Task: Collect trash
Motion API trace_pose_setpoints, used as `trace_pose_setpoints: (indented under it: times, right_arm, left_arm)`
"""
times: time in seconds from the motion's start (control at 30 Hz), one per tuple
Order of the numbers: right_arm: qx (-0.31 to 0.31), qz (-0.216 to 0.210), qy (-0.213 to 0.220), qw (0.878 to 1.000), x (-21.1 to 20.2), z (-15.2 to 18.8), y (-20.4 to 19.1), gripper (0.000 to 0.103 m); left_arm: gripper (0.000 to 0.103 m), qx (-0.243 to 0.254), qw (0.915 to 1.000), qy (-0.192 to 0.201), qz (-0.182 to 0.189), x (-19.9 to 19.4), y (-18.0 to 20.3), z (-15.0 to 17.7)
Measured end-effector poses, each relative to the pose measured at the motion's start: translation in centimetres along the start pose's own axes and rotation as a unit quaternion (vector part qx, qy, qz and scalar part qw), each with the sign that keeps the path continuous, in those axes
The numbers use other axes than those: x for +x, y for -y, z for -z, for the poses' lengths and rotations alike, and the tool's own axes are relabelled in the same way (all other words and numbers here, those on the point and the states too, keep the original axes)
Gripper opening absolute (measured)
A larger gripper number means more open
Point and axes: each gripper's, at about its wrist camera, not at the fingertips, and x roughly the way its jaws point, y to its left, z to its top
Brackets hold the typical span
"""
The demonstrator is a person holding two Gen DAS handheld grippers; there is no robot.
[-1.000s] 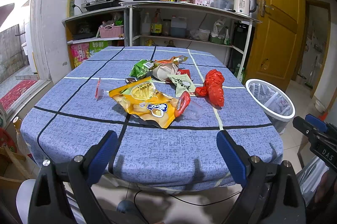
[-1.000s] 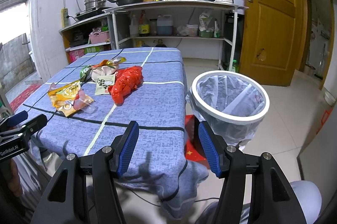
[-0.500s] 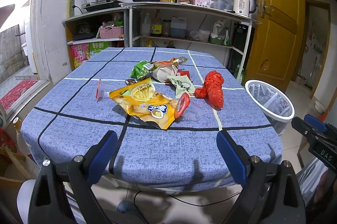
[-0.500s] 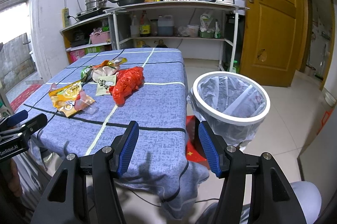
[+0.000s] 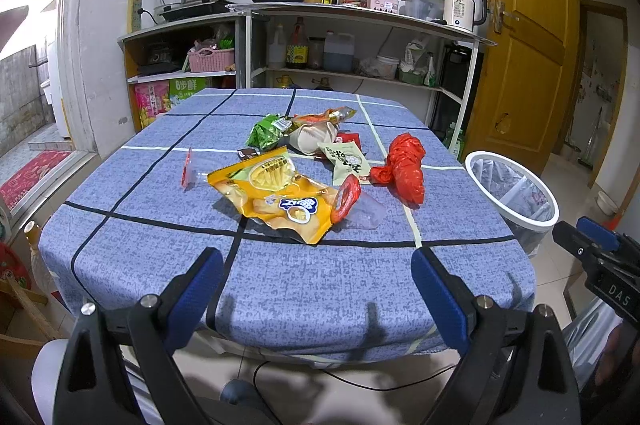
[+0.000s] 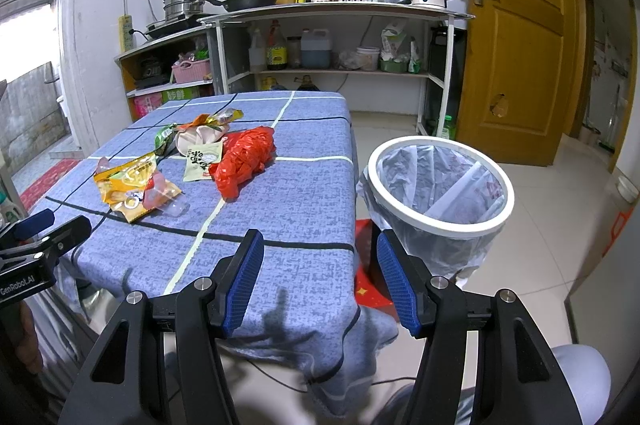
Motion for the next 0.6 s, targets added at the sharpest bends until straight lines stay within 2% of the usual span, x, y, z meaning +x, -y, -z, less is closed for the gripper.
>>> trace_pose_setpoints:
  times: [0.6]
  right_arm:
    - [0.000, -0.002, -0.002, 1.000, 0.17, 0.14, -0.36, 0.060]
  left_arm:
    - [0.096, 0.000, 1.0000, 0.000, -0.001, -0.01, -0.10, -0.08]
